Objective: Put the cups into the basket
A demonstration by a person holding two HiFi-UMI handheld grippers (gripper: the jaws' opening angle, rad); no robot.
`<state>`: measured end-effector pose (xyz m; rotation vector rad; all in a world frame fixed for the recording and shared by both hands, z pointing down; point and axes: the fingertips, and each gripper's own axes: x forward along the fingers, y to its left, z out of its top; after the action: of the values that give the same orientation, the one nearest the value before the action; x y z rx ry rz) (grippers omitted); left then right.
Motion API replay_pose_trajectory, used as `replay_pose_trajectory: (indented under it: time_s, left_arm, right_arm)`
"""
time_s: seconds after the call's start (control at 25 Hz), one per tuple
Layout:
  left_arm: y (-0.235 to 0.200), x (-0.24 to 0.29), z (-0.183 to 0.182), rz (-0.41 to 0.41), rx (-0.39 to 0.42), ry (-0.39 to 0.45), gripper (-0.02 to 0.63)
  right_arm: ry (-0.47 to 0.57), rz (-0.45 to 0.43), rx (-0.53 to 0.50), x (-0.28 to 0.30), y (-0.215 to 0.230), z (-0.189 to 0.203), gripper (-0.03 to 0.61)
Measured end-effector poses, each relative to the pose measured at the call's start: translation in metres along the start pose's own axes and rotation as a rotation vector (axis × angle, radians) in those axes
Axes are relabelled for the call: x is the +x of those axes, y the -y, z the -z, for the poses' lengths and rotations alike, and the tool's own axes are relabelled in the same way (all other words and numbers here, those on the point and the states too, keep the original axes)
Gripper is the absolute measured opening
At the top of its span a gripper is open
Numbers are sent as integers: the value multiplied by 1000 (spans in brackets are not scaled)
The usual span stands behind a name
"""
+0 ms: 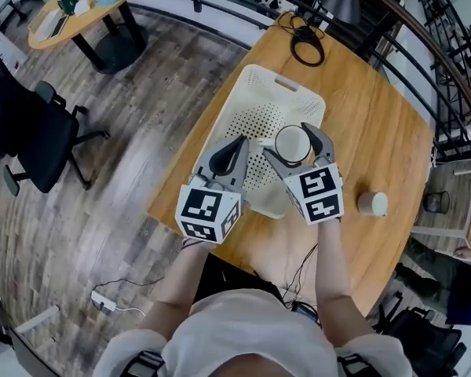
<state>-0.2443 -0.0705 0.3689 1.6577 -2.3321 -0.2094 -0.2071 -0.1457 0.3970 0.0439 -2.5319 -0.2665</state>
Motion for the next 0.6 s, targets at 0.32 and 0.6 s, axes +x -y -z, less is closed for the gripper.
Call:
replay_pose_trajectory:
  time_s: [0.32, 0.6]
  left_arm:
    - [-55, 11, -10, -82, -9, 44, 9]
    - [-76, 15, -15, -102, -20, 77, 9]
  right_arm:
    - [-14, -46, -23, 56, -8, -12, 417]
    - [-32, -75, -19, 84, -16, -10, 417]
